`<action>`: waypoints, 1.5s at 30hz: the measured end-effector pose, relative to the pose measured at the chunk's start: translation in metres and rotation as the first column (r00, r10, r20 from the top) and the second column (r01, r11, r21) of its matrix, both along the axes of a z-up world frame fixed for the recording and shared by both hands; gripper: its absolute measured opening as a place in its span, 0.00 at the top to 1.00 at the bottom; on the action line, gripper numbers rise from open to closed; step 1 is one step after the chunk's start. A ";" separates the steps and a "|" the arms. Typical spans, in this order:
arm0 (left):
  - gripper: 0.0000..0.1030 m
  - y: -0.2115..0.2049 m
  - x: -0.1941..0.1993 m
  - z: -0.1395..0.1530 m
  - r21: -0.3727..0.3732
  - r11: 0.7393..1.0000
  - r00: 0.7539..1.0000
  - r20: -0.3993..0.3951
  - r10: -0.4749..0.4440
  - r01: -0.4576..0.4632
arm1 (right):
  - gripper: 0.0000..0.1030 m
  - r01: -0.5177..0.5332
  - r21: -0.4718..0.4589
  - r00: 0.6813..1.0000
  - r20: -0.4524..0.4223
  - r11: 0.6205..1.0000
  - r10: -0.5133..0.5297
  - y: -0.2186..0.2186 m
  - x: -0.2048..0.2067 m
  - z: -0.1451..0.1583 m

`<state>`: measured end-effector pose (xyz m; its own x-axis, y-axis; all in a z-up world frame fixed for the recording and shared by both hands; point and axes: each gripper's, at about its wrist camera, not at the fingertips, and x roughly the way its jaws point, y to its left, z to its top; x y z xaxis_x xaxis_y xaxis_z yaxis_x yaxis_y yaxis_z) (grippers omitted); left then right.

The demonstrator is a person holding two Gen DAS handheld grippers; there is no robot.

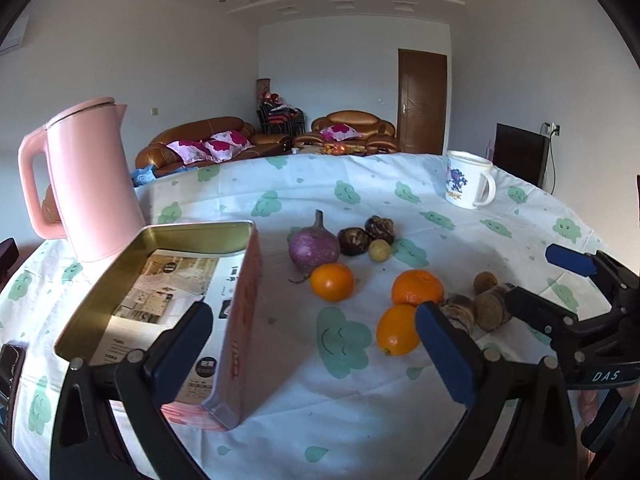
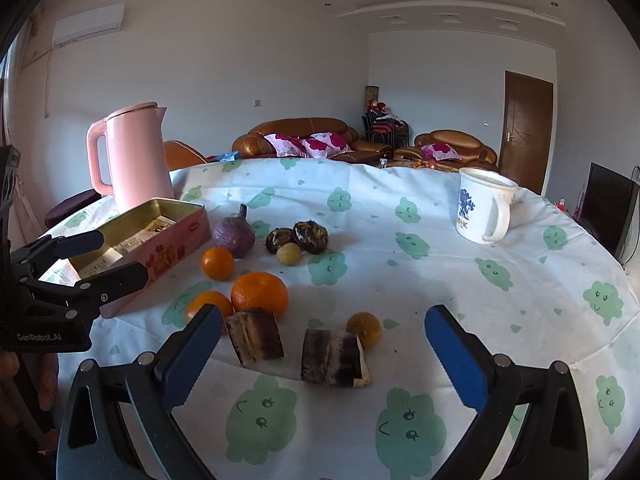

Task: Organize fruits
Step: 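Grasp an orange with the left tool while the right tool grasps a brown chunk, then lift the orange with the left tool while the right tool lifts the brown chunk toward the tin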

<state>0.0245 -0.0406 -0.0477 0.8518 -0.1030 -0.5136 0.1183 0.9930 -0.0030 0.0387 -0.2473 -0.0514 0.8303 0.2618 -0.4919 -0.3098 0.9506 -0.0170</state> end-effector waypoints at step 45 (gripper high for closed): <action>0.63 -0.036 0.038 -0.030 -0.125 0.963 0.931 -0.252 -0.263 0.238 | 0.60 -0.051 0.005 0.982 -0.181 0.999 0.051 0.000 0.024 -0.022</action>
